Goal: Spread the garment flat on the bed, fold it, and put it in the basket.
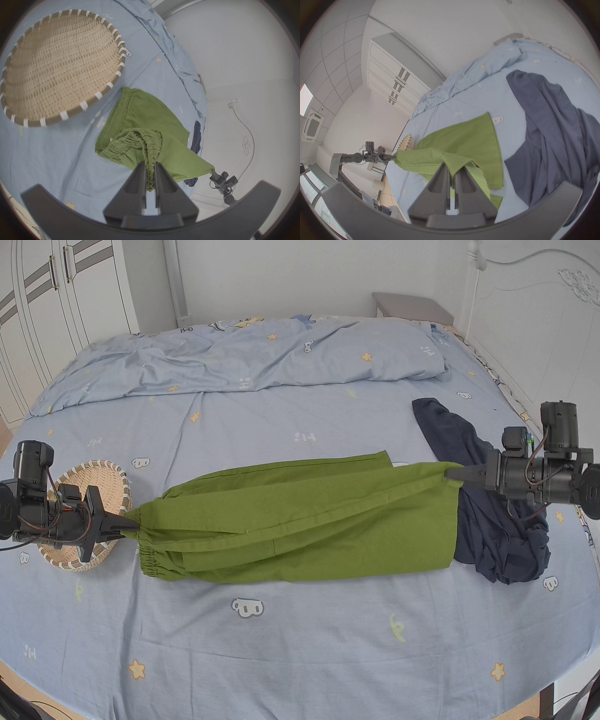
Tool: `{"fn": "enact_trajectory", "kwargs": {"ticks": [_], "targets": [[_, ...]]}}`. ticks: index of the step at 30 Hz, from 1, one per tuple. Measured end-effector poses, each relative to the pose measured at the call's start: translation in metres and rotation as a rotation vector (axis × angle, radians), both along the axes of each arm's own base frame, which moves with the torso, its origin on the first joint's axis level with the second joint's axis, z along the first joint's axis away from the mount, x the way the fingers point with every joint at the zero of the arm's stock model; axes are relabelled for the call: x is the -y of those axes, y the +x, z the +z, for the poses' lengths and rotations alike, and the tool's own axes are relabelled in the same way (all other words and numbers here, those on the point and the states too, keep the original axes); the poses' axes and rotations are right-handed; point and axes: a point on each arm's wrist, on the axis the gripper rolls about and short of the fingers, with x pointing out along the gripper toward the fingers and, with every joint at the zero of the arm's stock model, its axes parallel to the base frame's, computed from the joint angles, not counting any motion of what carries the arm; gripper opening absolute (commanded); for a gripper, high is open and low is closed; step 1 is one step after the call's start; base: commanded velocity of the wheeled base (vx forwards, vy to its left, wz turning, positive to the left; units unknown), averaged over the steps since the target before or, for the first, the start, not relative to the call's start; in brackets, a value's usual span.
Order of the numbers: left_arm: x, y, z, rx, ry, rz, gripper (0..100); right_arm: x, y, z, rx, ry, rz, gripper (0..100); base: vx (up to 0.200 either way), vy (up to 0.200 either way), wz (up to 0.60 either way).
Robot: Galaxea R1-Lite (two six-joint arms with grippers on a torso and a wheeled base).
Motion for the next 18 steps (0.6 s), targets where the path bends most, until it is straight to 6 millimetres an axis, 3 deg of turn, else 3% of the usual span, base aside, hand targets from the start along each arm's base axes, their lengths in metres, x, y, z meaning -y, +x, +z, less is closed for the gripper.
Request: {"fn": "enact_trajectory", "kwargs": {"ticks": [5, 18], "targets": [[-0.004, 0.016, 0.001, -0.015, -0.004, 0.004, 0, -0.002, 0.025, 0.009, 0.016, -0.011, 0.002, 0, 0.0, 0.0, 0.0], [-0.017, 0.042, 0.008, -0.074, -0.005, 0.022, 0, -0.009, 0.066, 0.003, 0.026, -0.037, -0.003, 0, 0.0, 0.0, 0.0]]}}
